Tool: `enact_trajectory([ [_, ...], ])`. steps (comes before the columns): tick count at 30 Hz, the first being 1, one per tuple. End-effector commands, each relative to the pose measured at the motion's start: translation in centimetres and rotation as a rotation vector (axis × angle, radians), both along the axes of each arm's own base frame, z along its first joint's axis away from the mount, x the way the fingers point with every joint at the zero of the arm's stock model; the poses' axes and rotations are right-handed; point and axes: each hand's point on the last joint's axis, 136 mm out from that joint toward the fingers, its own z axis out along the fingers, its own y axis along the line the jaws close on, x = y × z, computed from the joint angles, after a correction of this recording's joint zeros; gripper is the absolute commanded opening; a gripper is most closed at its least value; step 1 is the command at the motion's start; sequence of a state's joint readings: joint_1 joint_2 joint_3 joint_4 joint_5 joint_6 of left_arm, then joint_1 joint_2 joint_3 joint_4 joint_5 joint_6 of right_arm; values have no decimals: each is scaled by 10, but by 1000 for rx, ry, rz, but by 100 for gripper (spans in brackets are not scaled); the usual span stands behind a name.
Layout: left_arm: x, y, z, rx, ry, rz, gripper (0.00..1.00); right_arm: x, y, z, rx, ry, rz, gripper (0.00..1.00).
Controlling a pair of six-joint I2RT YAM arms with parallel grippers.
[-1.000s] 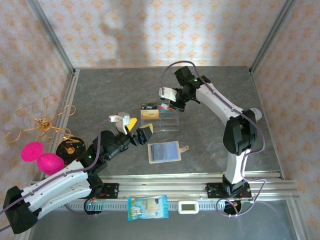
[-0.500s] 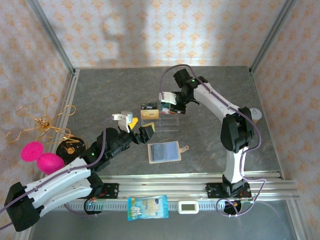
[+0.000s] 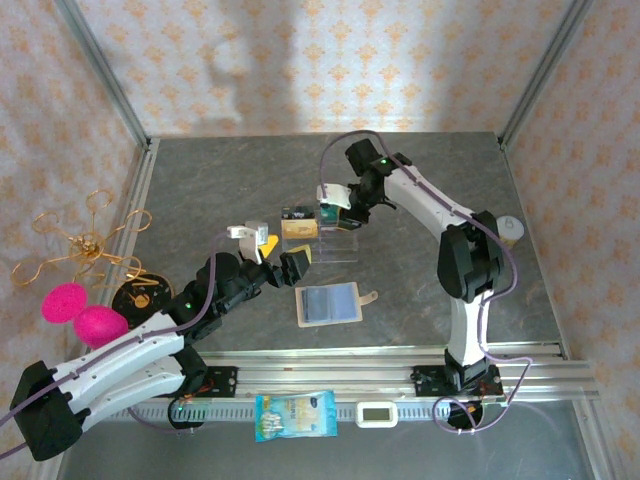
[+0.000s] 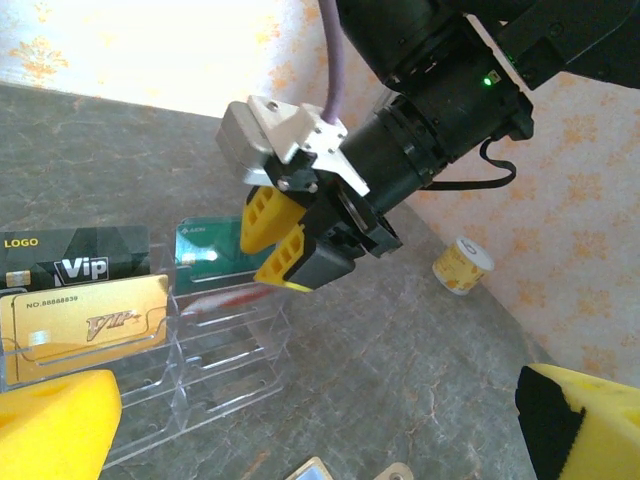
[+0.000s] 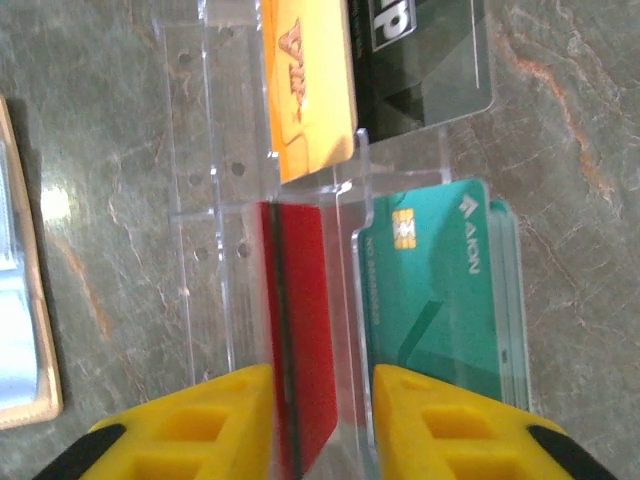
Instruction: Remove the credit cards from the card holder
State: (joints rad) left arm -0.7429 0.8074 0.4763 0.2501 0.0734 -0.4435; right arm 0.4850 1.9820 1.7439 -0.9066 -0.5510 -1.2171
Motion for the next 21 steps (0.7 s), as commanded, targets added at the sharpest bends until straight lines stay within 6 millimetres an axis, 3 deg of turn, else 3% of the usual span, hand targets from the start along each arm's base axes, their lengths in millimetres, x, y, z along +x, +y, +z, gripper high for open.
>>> enact_trajectory([
  [1,2,-2,23,-44,-48,-11,99,14,19,44,136,-53,-29,33],
  [9,2,1,31,-116,-57,3,99,10,50,101,377,-62,-95,37],
  [15,2,2,31,-168,-35,11,99,19,59,141,735,38,-467,33],
  [17,3,4,25,-172,-14,31,99,11,58,137,835,103,-606,29],
  [21,4,5,9,-165,38,44,99,-20,52,93,752,93,-868,6],
])
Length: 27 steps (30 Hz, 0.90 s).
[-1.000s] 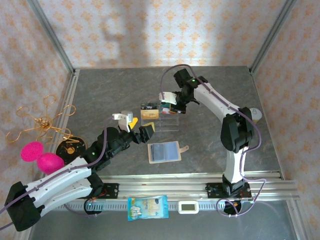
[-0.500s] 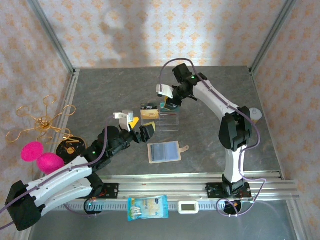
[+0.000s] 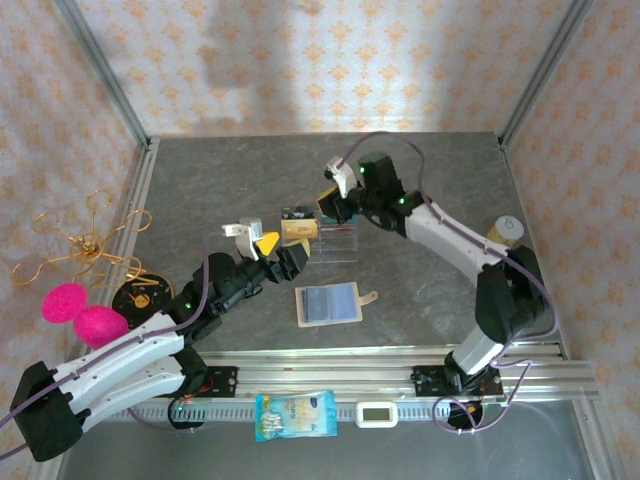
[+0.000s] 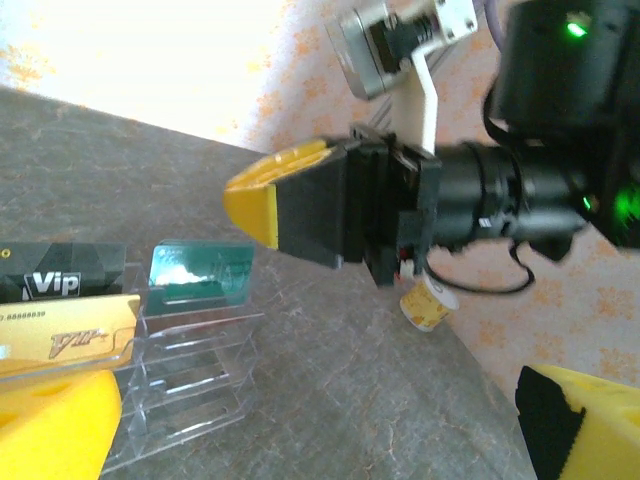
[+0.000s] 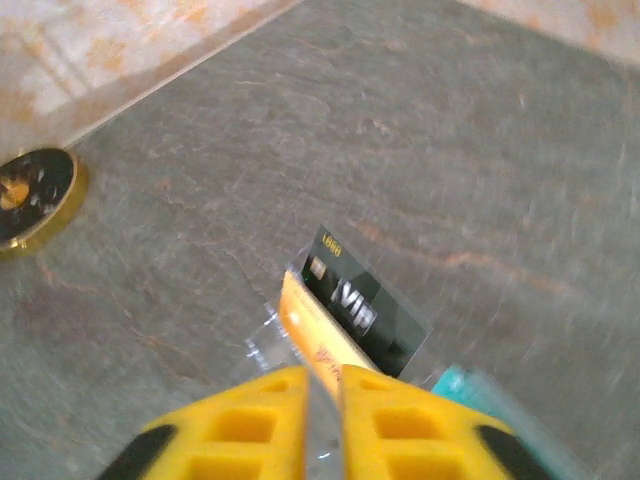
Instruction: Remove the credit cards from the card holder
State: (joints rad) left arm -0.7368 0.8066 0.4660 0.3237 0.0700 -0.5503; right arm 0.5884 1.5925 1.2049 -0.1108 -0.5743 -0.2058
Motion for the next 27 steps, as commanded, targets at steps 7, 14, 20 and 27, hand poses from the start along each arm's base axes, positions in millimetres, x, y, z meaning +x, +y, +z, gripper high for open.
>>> enact_trajectory([
  [7,0,9,-19,-20,72,37,99,-64,-35,-61,-40,248,-412,0],
  [14,-5,15,-28,-26,89,49,99,-54,-50,-109,-240,296,-500,0],
  [20,-8,20,-25,-33,65,58,99,-21,-49,-108,-341,248,-540,0],
  [27,-9,20,-22,-18,53,52,99,3,-52,-109,-398,209,-594,0],
])
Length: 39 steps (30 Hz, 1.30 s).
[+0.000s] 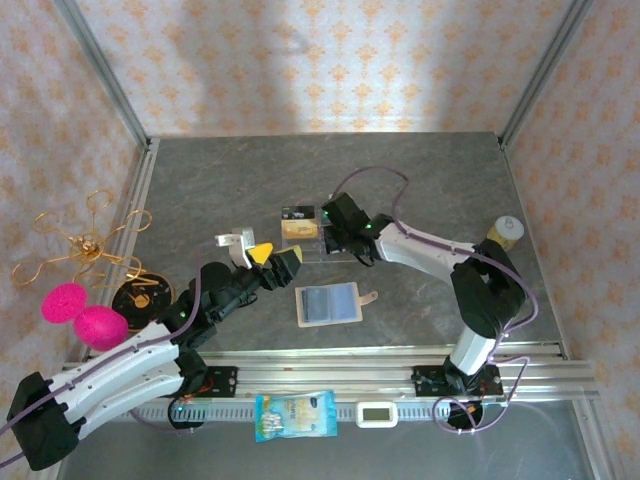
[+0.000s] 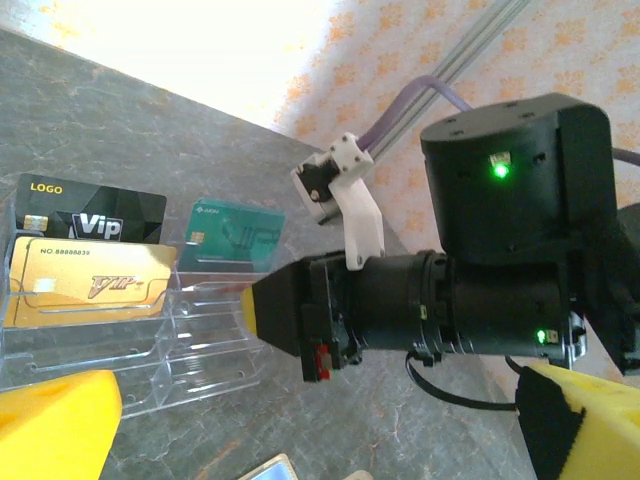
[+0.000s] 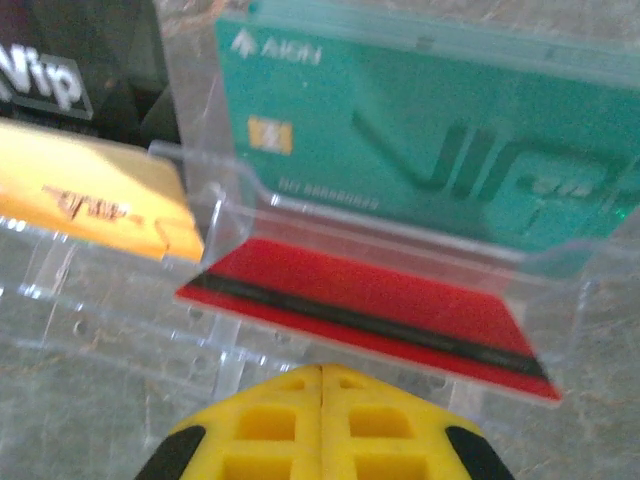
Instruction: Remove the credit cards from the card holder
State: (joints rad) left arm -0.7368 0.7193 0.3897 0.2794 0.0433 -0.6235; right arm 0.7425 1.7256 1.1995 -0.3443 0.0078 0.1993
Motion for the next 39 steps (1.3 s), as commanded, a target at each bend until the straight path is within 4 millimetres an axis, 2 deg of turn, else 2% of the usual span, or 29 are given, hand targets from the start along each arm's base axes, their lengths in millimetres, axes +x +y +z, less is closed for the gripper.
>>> enact_trajectory([
  [1,1,5,-1,17,-12,15,99,12,-10,-3,-87,-19,-31,0],
  [7,0,4,-5,20,-5,9,99,27,-5,0,-109,-44,-42,0],
  [13,-2,3,-7,19,4,-1,99,31,0,15,-75,-71,-46,0],
  [19,-2,3,-6,14,2,0,99,38,-4,12,-108,-85,-78,0],
  [22,-2,4,-8,16,6,3,99,39,0,18,-83,-94,-71,0],
  [26,-2,6,-8,10,7,11,99,30,7,33,-24,-109,-40,9],
  [31,0,9,-7,4,4,33,99,15,7,46,23,-120,-33,22],
  [36,-1,8,-5,-6,-7,25,99,-7,11,57,128,-128,-11,30],
  [39,-1,7,-6,-28,2,21,99,-29,16,64,194,-148,16,32],
])
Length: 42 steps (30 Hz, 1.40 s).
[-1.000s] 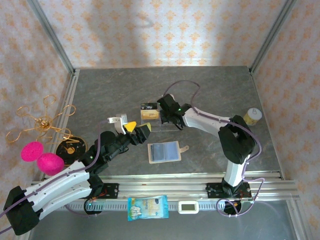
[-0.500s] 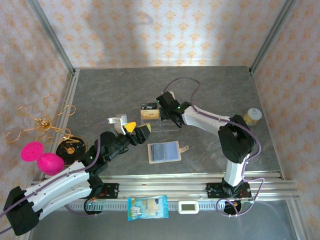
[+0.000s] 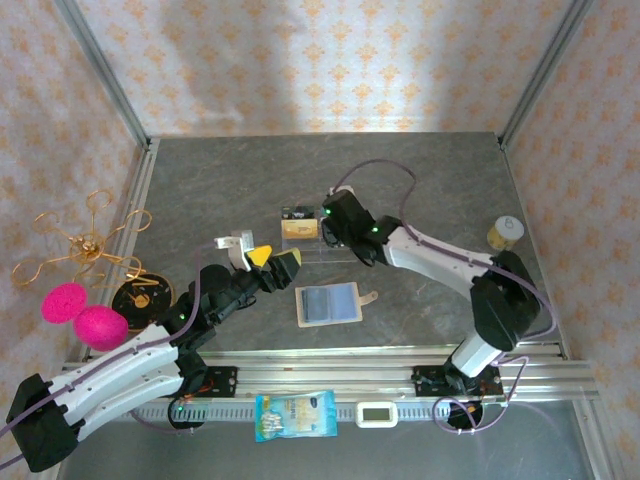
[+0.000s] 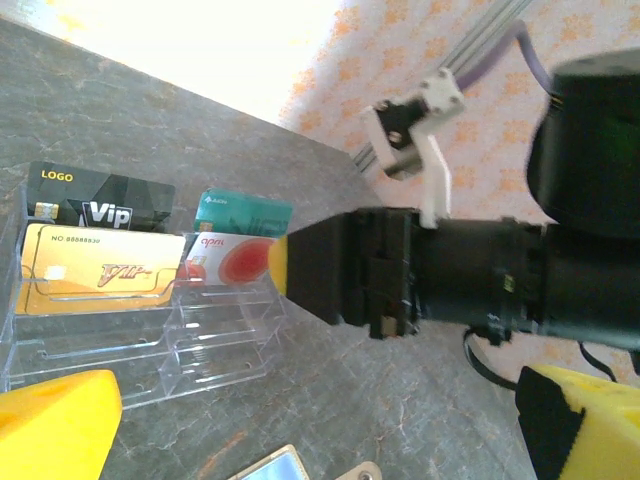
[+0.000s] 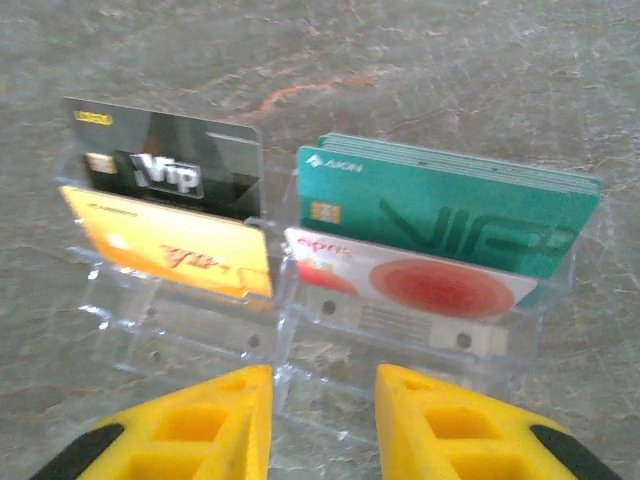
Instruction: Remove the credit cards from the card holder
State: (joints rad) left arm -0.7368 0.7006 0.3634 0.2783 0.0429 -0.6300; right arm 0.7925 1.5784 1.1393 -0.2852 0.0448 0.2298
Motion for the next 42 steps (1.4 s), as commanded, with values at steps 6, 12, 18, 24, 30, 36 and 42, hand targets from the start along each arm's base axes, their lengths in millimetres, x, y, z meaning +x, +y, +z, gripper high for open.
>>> enact_trajectory([
  [6,1,1,-6,-37,19,7,99,-60,8,19,164,-32,87,35],
  [12,1,7,-24,-33,67,38,99,-90,2,14,215,-36,144,37],
  [18,0,9,-30,-114,92,58,99,-102,-4,-8,253,3,134,38],
  [24,-2,7,-35,-144,110,44,98,-118,-14,-24,210,14,130,38],
  [30,-3,8,-45,-86,159,52,84,-138,-17,-50,130,57,150,39],
  [36,-5,12,-56,-39,208,63,77,-154,-3,-80,-51,77,204,39],
  [42,-9,12,-66,-33,233,52,77,-155,23,-95,-194,16,227,40],
])
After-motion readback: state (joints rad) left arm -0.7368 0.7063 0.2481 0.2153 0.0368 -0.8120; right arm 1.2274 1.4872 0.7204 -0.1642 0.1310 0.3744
